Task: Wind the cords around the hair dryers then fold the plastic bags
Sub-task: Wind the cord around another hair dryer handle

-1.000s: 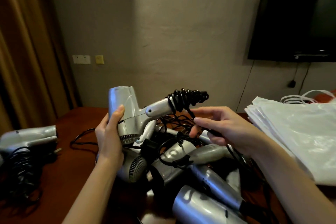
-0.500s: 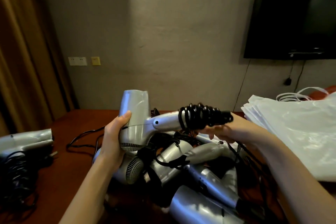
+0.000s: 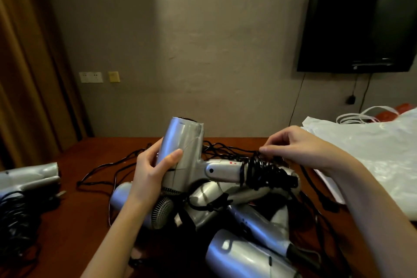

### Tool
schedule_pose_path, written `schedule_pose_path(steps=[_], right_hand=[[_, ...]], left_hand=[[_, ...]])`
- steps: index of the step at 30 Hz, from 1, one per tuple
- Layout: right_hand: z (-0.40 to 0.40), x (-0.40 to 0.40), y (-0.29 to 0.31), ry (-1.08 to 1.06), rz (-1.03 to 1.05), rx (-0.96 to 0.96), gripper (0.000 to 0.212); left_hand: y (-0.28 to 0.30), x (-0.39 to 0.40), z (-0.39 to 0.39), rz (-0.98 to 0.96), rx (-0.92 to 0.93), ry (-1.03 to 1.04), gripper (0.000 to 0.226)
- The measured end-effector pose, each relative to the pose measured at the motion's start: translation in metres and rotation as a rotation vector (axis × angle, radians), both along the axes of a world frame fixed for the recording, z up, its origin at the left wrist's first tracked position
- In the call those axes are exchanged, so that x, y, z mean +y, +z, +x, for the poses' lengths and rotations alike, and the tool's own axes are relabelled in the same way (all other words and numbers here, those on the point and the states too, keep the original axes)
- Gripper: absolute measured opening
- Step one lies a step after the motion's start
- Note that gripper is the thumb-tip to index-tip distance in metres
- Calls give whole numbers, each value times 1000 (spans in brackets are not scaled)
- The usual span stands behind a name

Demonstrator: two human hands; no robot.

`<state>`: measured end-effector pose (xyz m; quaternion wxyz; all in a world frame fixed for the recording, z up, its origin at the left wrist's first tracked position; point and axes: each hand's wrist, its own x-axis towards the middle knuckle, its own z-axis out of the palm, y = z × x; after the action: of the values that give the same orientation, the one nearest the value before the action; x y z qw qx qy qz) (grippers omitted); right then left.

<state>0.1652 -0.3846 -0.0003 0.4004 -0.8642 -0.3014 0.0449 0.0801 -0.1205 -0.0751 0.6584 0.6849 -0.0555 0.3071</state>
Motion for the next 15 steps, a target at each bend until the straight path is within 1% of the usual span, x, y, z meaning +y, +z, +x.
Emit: schedule_pose_path(steps=[3,4,6,8,11,15], right_hand=[[-9,8,5,-38,79,7,22],[-12,13,6,-61,69,-31,25],[-17,24,2,-99,-54,-228,31],[-23,36,-6,-140,-174,-396,38],[-32,45,-12,-140,-222,-519,41],[-38,43,-9,-158,-225,-600,32]], left_hand=[[-2,-1,2,6,-2,82,67],[-4,0,3,18,6,110,74],[-5,-2,4,45,34,150,88],[-5,-4,2,57,46,181,96],[-4,-5,2,54,32,229,97],[-4,-7,2,35,40,257,96]])
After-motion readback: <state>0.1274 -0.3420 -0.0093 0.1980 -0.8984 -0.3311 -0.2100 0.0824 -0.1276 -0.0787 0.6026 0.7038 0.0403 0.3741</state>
